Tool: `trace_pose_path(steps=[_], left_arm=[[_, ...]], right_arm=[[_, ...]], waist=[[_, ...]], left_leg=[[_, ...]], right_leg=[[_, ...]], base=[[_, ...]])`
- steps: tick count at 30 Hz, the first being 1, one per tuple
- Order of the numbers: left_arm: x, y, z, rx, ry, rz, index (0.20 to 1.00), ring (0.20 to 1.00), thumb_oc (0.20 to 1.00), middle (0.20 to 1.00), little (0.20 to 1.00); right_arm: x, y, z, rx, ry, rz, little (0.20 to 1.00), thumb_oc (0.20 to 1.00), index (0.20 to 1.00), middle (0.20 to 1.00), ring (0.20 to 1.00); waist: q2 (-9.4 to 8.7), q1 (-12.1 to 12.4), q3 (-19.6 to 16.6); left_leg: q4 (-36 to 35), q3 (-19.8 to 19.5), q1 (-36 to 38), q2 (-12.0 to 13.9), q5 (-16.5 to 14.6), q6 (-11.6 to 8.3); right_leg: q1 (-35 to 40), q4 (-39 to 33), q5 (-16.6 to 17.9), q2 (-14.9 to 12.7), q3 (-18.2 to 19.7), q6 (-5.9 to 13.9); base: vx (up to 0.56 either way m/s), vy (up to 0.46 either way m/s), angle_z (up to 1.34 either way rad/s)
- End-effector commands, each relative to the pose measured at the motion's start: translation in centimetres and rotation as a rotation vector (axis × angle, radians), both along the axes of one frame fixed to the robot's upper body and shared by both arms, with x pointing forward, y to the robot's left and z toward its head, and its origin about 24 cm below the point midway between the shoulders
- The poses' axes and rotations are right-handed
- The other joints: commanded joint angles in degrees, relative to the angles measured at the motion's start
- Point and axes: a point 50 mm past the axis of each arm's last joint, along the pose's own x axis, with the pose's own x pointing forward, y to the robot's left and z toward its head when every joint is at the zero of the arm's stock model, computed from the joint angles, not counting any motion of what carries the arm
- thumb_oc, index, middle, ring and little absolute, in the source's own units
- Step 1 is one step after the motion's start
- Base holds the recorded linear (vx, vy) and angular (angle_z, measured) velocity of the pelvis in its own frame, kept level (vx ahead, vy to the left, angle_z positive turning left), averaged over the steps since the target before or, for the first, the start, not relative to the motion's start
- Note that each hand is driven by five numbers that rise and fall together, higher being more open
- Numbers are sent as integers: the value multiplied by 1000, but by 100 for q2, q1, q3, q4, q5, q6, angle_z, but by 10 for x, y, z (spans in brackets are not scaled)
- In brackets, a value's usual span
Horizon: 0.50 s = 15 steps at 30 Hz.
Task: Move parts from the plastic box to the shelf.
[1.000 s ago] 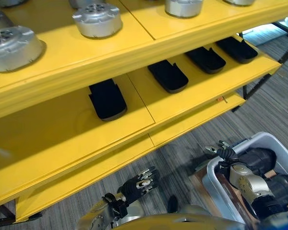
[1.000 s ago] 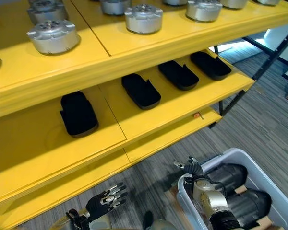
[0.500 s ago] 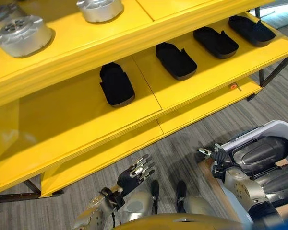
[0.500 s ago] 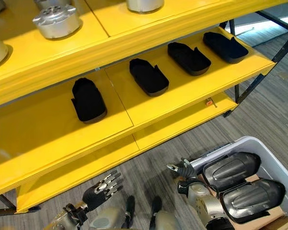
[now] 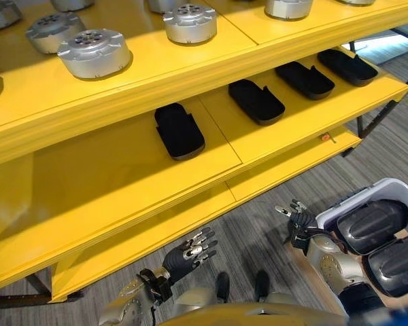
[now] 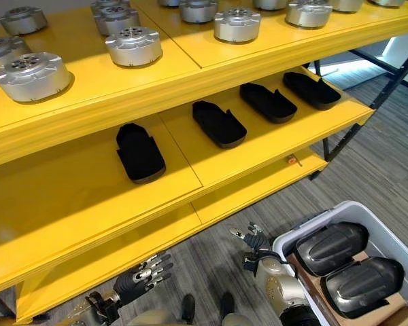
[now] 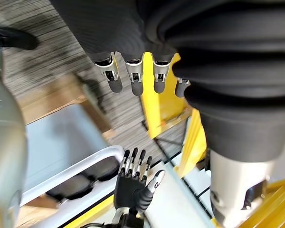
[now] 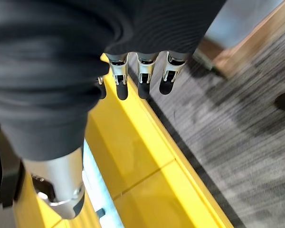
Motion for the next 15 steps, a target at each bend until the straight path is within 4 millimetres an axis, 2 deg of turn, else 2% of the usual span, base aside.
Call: trace_pose_path(steps=[1, 2, 4, 8, 12, 13, 15], left_arm=[[9, -4, 15, -20, -113, -8, 1000, 1000, 1000, 1000, 1000], [11, -5, 16, -9, -131, -4, 1000, 1000, 1000, 1000, 1000], [16, -4, 17, 13, -152, -3, 1000, 1000, 1000, 1000, 1000], [26, 0, 23, 59, -189, 20, 1000, 1000, 1000, 1000, 1000], [32, 11, 31, 101, -234, 64, 1000, 1000, 1000, 1000, 1000], [34, 17, 34, 111, -250, 83, 1000, 1000, 1000, 1000, 1000], [32, 20, 34, 138, -265, 77, 1000, 1000, 1000, 1000, 1000]], right_arm=[[22, 2, 20, -23, -102, 22, 1000, 1000, 1000, 1000, 1000], [21, 5, 17, 17, -80, 17, 1000, 1000, 1000, 1000, 1000], [17, 3, 13, 37, -71, -39, 1000, 1000, 1000, 1000, 1000], [17, -8, 13, 17, -94, -113, 1000, 1000, 1000, 1000, 1000], [20, -13, 14, -1, -106, -136, 1000, 1000, 1000, 1000, 1000], [20, -12, 15, -16, -115, -110, 1000, 1000, 1000, 1000, 1000], [17, -13, 13, -7, -93, -117, 1000, 1000, 1000, 1000, 1000]], waist=[[-167, 184, 61], [-183, 206, 72], [-193, 113, 58], [-194, 23, 70], [-223, 79, 175], [-283, 159, 216], [-360, 153, 234]], left_leg=[[27, -80, 131, 502, -508, -368], [27, 8, 150, 510, -533, -352], [27, 41, 185, 525, -573, -263], [27, 149, 243, 595, -585, -190], [27, 298, 313, 714, -607, -218], [27, 448, 342, 829, -601, -278], [40, 599, 408, 947, -634, -320]], right_leg=[[312, 111, -63, -317, -717, 568], [317, 165, -72, -361, -831, 586], [279, 405, -164, -434, -665, 616], [224, 755, -188, -660, -607, 718], [147, 663, 244, -1012, -760, 820], [206, 498, 432, -1151, -984, 898], [250, 390, 481, -1183, -1038, 936]], base=[[-149, 45, -93], [-160, 9, -138], [-90, -45, -122], [-38, -98, -13], [3, -245, -31], [64, -486, -67], [149, -498, -112]])
